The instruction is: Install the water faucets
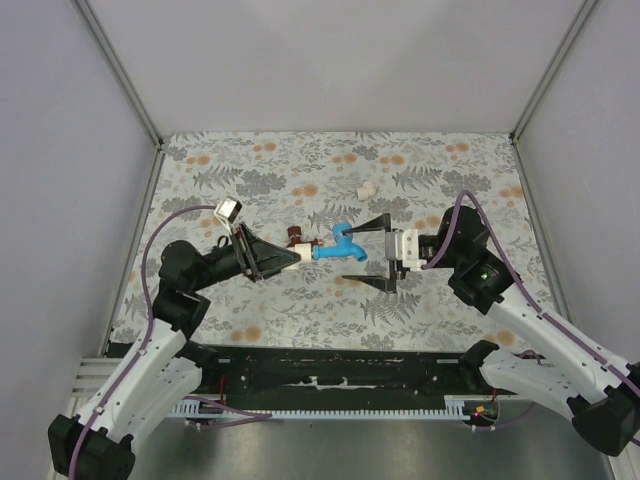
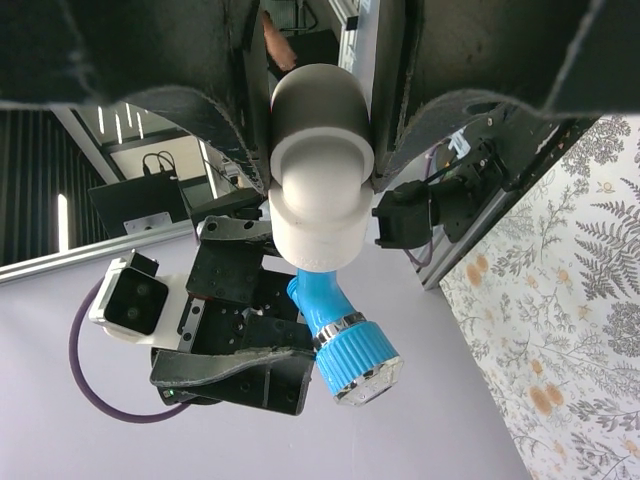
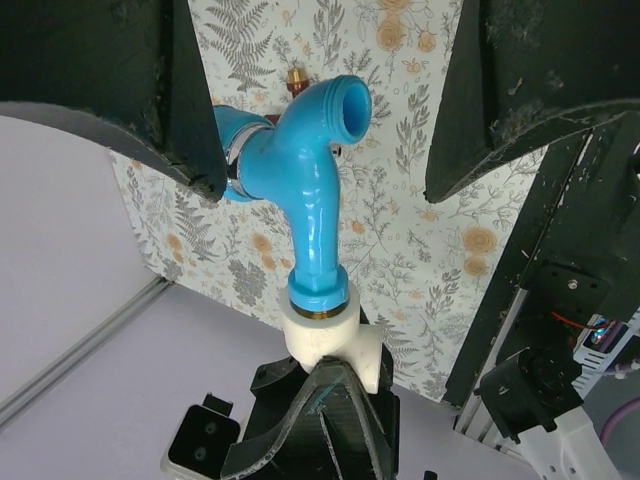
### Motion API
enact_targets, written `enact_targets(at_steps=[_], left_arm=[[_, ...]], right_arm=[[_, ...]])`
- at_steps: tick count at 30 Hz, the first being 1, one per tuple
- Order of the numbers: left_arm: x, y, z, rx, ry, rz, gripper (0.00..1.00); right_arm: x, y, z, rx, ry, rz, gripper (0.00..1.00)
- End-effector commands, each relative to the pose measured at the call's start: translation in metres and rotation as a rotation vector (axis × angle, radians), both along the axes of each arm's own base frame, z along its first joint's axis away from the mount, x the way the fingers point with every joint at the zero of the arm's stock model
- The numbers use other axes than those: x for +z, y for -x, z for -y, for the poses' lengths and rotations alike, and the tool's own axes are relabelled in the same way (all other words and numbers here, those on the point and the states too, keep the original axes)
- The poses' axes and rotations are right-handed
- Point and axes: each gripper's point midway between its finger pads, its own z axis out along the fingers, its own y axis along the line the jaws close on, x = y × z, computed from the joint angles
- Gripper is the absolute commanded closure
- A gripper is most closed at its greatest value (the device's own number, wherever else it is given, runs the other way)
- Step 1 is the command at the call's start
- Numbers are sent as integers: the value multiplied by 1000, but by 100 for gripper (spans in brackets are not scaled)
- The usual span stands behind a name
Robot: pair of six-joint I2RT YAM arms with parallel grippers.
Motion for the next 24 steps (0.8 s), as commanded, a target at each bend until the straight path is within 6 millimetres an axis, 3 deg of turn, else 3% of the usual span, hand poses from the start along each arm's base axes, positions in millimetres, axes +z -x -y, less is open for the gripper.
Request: enact_targets(at_steps=[1,6,13,17,21,24], left_arm=[[35,14,0,-56,48,95,98],[39,18,1,-81,52,115,98],[43,26,1,-122,46,151,98],[44,31,2,-155,23,214,98],[40,40,1,-184,-57,424,98],[27,38,-2,-157,-159,603,98]], right_arm=[[10,-10,-4,-36,-13,20,15],[5,-13,-7,-42,-10,-17,29],[-6,-27,-7,-113,1,-61,56],[-6,-28,-9,-124,-9,-138,85],[0,-24,-12,-113,8,-279,85],[-7,-15,-16,-83,64,-471,85]])
